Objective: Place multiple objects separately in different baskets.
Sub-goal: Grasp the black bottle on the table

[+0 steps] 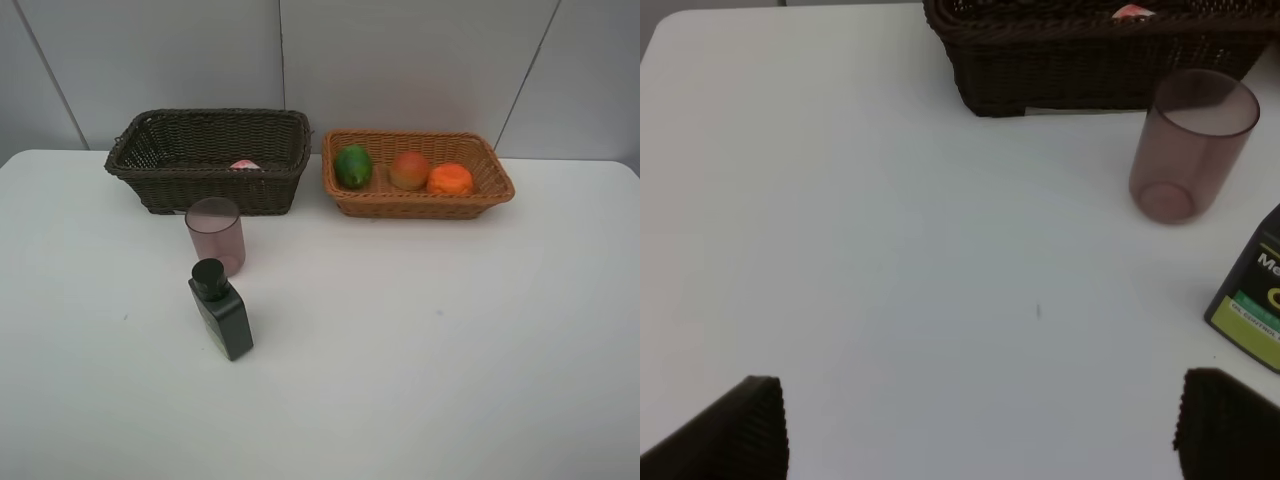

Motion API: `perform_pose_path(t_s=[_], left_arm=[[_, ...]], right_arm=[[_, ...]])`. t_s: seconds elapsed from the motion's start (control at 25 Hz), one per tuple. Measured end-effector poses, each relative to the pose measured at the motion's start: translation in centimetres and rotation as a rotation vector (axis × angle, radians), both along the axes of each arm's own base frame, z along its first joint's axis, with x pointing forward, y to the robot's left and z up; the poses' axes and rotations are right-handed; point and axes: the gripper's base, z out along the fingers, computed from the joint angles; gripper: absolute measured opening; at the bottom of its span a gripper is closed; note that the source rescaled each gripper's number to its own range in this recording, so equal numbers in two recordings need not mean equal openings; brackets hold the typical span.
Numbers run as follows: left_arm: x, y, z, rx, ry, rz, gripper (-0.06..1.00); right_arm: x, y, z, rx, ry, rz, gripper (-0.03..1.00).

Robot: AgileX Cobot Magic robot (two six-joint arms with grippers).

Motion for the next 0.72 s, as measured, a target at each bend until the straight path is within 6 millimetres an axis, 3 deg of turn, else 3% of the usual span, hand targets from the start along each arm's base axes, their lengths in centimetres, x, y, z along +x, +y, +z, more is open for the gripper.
perform_pose_path(t_s=[0.24, 0.72], left_arm=[[0.0, 0.0, 0.0, 0.0, 0.0, 0.0, 1.0], [0.0, 0.0, 0.0, 0.0, 0.0, 0.0, 1.0]], right_arm=[[0.06, 0.02, 0.02, 0.001, -0.007, -0.011, 0.99], [0.04, 0.05, 0.05, -0.015, -0.012, -0.238, 0.99]])
